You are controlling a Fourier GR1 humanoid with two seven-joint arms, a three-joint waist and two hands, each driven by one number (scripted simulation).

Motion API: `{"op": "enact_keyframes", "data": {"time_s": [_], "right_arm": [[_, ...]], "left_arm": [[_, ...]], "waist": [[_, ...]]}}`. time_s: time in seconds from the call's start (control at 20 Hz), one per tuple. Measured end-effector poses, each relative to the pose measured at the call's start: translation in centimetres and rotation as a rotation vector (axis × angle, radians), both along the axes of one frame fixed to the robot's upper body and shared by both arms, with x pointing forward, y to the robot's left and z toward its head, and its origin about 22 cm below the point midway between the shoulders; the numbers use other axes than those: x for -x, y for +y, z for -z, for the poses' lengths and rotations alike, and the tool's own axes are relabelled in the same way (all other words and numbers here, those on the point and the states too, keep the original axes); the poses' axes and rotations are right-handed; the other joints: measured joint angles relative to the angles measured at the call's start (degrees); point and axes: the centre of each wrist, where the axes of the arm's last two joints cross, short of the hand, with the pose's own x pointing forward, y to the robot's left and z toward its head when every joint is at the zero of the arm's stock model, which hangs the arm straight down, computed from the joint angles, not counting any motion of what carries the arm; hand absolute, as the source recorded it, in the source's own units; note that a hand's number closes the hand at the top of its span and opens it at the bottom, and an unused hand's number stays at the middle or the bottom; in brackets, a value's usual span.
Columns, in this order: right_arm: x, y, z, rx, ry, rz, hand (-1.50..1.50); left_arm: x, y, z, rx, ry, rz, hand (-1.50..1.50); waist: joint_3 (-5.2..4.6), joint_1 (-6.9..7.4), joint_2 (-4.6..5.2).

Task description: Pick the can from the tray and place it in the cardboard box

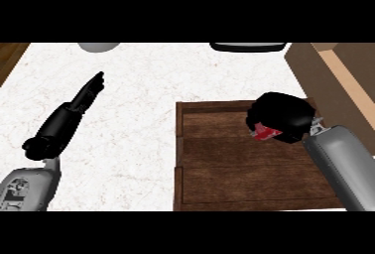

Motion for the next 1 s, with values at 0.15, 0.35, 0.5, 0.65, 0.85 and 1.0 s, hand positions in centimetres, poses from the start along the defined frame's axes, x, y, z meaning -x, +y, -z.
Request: {"op": "enact_keyframes", "data": {"time_s": [0.15, 0.35, 0.5, 0.65, 0.85, 1.0], "right_arm": [[0.0, 0.2, -0.2, -0.032, -0.035, -0.035, 1.50], [0.0, 0.3, 0.2, -0.098, -0.080, -0.086, 1.50], [-1.4, 0.6, 0.1, -0.181, -0.099, 0.104, 1.50], [-2.7, -0.1, 0.2, -0.259, -0.100, 0.412, 1.50], [-4.6, 1.1, -0.7, -0.344, -0.161, 0.758, 1.50], [-6.5, 3.1, -3.7, -0.353, -0.257, 0.903, 1.50]], "left_arm": [[0.4, 0.1, 0.3, 0.001, -0.002, 0.001, 0.00], [0.0, 0.1, 0.4, 0.005, -0.003, -0.003, 0.00], [0.1, 0.0, 0.3, 0.008, -0.006, -0.002, 0.00], [-0.1, -0.4, 0.2, 0.010, -0.014, 0.012, 0.00], [-0.3, -0.8, -0.1, 0.008, -0.021, 0.035, 0.00], [-0.3, -1.5, 0.2, 0.008, -0.014, 0.048, 0.00]], "waist": [[0.01, -0.05, -0.01], [0.04, -0.15, 0.04], [0.06, 0.39, 0.25], [0.07, 0.89, 0.82], [0.06, 2.25, 1.15], [0.04, 2.76, 1.05]]}}
